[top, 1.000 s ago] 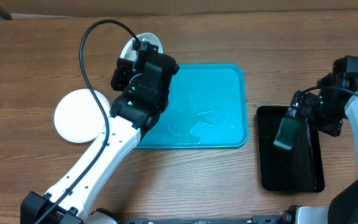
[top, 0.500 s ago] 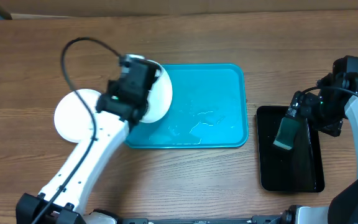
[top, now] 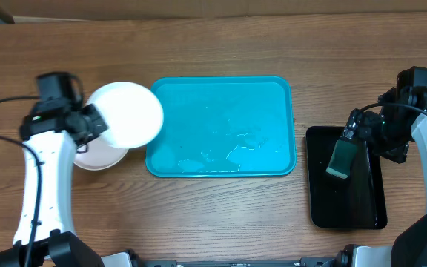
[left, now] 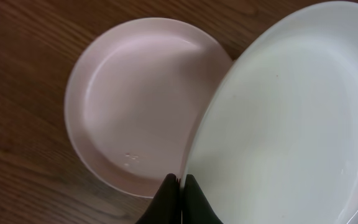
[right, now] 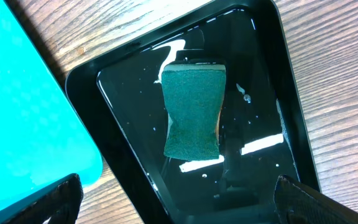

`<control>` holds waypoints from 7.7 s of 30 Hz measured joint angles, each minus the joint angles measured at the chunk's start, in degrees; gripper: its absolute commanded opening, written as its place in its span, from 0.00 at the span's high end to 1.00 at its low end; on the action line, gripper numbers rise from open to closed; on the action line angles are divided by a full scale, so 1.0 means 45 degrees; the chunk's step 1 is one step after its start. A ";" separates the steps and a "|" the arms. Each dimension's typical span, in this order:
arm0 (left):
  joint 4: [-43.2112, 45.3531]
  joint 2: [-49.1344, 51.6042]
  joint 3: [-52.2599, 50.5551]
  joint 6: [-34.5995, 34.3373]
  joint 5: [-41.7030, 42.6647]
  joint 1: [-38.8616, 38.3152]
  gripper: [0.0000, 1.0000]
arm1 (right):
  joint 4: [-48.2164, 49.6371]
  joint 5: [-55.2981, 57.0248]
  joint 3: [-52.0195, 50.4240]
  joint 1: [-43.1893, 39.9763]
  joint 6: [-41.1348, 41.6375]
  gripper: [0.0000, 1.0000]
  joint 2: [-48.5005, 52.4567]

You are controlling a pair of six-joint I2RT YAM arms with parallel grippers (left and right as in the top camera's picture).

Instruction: Clean dirty plates on tray and stack at the side

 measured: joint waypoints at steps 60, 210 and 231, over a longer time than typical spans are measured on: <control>-0.2866 -0.2365 -0.1355 0.2263 0.2919 -0.1195 0.00 | 0.2540 -0.1690 -0.0583 0.2749 -0.0811 0.00 -0.1117; -0.1399 -0.9656 -0.5003 0.2463 0.4323 -0.1195 0.00 | 1.5159 0.0102 -1.6126 0.3308 -0.0602 0.00 -1.9715; 0.5149 -1.4804 -0.9607 0.2467 0.2438 -0.4381 0.00 | 1.5154 0.0102 -1.6126 0.3303 -0.0602 0.00 -1.9710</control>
